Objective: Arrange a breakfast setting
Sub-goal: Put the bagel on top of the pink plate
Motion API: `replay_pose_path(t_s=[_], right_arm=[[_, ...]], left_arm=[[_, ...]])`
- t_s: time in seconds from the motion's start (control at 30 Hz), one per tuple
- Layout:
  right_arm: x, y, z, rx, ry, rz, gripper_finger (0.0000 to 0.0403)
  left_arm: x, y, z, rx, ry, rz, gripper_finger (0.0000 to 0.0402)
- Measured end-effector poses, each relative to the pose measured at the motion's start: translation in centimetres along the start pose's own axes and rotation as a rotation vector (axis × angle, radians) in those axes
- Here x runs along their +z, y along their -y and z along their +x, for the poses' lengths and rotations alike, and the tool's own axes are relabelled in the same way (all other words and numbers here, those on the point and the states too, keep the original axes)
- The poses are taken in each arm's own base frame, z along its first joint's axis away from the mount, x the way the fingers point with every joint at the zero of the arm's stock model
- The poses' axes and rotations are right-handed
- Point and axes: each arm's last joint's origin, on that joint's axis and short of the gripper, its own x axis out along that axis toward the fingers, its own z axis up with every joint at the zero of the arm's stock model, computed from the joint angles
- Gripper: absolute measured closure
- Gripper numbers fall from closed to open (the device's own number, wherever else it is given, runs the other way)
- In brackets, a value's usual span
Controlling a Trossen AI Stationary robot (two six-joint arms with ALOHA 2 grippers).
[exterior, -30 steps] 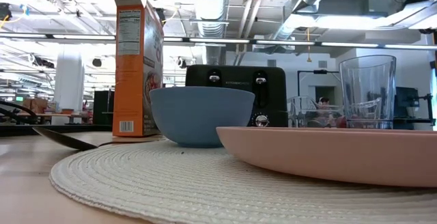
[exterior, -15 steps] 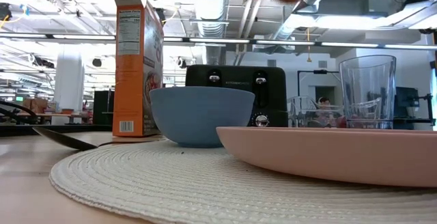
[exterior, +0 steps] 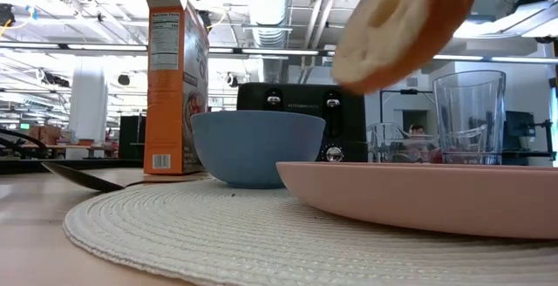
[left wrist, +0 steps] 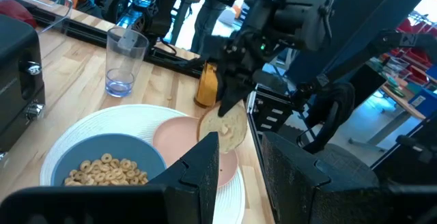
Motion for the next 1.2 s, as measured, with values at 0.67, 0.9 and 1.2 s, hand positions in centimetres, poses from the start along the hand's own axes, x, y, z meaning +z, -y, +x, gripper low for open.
replay_pose_path(t_s=[0.67, 0.9, 1.2], right_arm=[[0.1, 1.5, 5.6, 0.014, -0.119, -0.003, 0.0374], [0.3, 1.1, 7.4, 0.035, -0.146, -0.027, 0.0373], [0.5, 1.0, 8.8, 0.032, -0.204, -0.014, 0.0355]], left_arm=[[0.0, 0.0, 0.0, 0.001, 0.0, 0.0, 0.0301], [-0.1, 0.0, 0.1, 0.006, -0.008, 0.002, 0.0301], [-0.4, -0.2, 0.1, 0.023, -0.038, -0.007, 0.0301]])
